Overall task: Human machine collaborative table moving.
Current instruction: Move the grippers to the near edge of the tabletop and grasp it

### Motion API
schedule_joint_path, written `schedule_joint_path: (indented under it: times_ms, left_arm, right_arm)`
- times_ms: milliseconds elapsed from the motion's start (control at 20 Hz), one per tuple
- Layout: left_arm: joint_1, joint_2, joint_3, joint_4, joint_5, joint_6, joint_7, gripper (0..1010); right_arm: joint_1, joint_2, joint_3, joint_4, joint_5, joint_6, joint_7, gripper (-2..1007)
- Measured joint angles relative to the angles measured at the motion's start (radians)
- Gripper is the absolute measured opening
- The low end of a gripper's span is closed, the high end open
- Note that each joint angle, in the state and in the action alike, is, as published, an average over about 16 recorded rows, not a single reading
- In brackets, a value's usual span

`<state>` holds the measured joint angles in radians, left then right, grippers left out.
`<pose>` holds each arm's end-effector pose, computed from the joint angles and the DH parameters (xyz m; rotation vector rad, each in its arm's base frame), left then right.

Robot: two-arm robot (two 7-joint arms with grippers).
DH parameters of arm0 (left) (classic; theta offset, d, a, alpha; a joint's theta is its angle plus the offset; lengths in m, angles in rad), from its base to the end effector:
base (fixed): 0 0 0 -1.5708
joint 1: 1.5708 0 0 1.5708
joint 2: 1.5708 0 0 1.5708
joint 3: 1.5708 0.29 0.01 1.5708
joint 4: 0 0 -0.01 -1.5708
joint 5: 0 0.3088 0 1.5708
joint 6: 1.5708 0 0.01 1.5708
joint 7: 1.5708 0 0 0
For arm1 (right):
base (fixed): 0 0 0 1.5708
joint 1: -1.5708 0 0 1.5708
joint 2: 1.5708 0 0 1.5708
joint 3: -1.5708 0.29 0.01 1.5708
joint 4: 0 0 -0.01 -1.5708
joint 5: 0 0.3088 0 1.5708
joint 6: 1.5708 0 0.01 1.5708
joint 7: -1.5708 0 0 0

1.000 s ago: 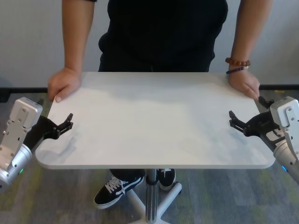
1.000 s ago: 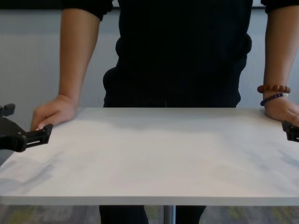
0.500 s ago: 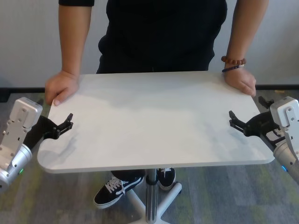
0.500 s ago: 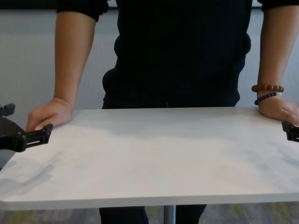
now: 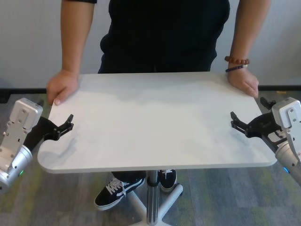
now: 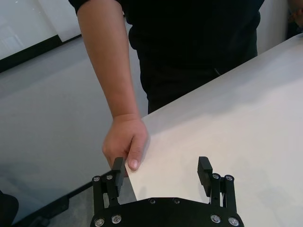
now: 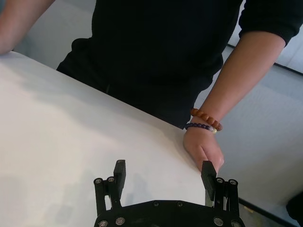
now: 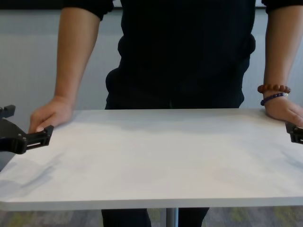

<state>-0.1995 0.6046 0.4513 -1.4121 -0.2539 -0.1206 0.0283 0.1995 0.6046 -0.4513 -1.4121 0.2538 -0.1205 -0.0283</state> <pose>0.3581 0.0826 -0.3022 0.3042 -0.2851 1.2480 0.3581 -0.0826 -0.3022 -0.3044 -0.2851 -1.2480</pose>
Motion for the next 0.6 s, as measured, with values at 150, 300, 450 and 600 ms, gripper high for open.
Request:
schedule_joint_path:
  times_ms: [150,300,450,600]
  left_arm:
    - [0.000,0.000,0.000,0.000,0.000,0.000,0.000,1003]
    - [0.000,0.000,0.000,0.000,0.000,0.000,0.000,1003]
    - [0.000,0.000,0.000,0.000,0.000,0.000,0.000,1003]
    - [0.000,0.000,0.000,0.000,0.000,0.000,0.000,1003]
  right_arm:
    - [0.000,0.000,0.000,0.000,0.000,0.000,0.000,1000]
    - [0.000,0.000,0.000,0.000,0.000,0.000,0.000,1000]
    - [0.000,0.000,0.000,0.000,0.000,0.000,0.000,1000]
    - [0.000,0.000,0.000,0.000,0.000,0.000,0.000,1000]
